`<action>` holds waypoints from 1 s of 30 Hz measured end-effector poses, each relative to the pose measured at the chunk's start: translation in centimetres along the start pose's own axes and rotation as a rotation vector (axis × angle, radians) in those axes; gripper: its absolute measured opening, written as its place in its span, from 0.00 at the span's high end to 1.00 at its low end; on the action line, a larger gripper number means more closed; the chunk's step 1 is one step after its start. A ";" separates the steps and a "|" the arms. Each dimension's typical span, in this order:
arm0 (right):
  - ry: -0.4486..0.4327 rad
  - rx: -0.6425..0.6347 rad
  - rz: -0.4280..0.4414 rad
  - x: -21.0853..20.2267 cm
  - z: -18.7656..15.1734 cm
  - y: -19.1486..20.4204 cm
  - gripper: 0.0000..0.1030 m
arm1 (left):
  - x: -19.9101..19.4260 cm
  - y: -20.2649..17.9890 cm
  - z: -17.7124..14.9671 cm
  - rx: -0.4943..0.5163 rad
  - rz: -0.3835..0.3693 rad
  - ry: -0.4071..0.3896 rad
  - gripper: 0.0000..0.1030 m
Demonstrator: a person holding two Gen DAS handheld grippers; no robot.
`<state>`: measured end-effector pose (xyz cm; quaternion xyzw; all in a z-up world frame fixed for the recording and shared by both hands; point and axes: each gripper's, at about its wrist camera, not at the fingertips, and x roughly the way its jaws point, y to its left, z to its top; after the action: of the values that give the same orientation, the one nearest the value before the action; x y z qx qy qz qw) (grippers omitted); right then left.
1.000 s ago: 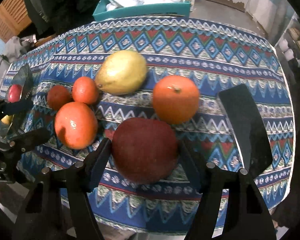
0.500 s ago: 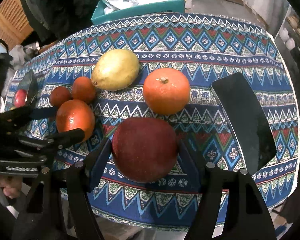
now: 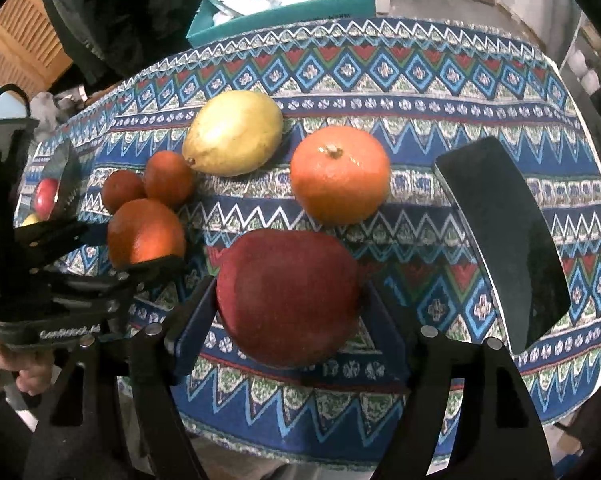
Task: Organize fruits
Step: 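Close the right tool on the red apple while the left tool closes on the large orange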
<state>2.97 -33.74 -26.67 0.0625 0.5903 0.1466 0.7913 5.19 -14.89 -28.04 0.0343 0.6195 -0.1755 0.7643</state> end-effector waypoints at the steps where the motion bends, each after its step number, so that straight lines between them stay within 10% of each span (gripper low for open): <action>1: 0.000 0.003 0.000 0.1 0.2 0.0 0.27 | -0.2 0.1 -0.1 0.000 0.001 -0.004 0.33; 30: -0.088 -0.059 -0.126 -0.8 1.0 2.7 0.28 | -6.6 2.3 -1.8 -0.015 0.002 -0.122 0.34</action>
<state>3.26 -31.31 -24.93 0.0081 0.5530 0.1111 0.8257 3.13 -10.76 -22.45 0.0186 0.5732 -0.1720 0.8009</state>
